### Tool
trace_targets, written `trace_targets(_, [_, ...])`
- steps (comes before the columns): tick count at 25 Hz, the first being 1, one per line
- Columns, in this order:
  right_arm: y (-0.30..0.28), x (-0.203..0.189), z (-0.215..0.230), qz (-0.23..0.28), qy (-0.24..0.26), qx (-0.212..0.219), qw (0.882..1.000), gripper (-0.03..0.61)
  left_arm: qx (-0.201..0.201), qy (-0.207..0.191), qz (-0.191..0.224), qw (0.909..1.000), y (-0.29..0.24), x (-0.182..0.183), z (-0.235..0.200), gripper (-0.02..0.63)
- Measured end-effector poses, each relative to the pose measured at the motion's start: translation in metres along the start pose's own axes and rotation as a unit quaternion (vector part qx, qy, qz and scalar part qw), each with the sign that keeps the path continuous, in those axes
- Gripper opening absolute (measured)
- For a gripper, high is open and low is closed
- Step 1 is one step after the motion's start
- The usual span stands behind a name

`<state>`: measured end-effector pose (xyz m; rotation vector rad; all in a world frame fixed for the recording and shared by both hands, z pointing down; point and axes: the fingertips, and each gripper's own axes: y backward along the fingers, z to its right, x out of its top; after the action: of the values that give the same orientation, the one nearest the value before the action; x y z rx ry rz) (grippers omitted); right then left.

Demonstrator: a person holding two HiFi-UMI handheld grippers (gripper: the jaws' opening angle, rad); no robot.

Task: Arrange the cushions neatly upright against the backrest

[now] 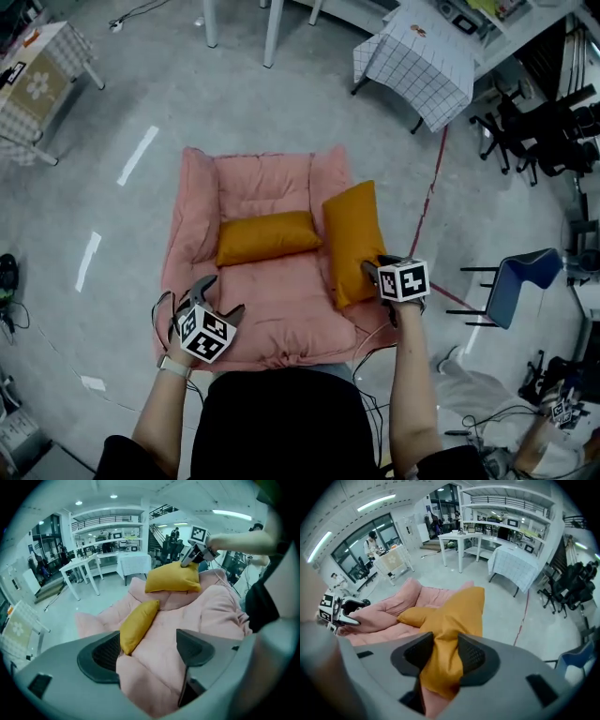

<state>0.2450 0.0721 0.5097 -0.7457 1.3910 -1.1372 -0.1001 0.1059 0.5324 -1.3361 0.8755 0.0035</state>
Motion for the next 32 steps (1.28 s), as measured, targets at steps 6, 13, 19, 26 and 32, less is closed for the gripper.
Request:
trace_targets(6, [0.024,0.020,-0.015,0.017,0.092,0.042,0.995,0.049,0.034,0.030,0.005,0.9990,0.020,0.008,0.013,0.377])
trace_targets(13, [0.055,0.040,-0.045,0.008,0.203,0.078,0.976,0.018,0.067,0.011,0.023,0.9974,0.041,0.032,-0.003,0.377])
trace_targets(19, [0.086,0.065,-0.077,0.035,0.273,0.113,0.955,0.017,0.063,-0.018,0.042,0.9970,0.042,0.047,-0.010,0.377])
trace_targets(26, [0.103,0.082,-0.144,0.068,0.333,0.210,0.917,0.020,0.052,-0.046,0.046,0.9965,0.041,0.048,-0.014,0.378])
trace_targets(32, [0.104,0.080,-0.210,0.054,0.449,0.267,0.851,0.018,0.024,-0.090,0.055,0.9942,0.047,0.043,-0.031,0.379])
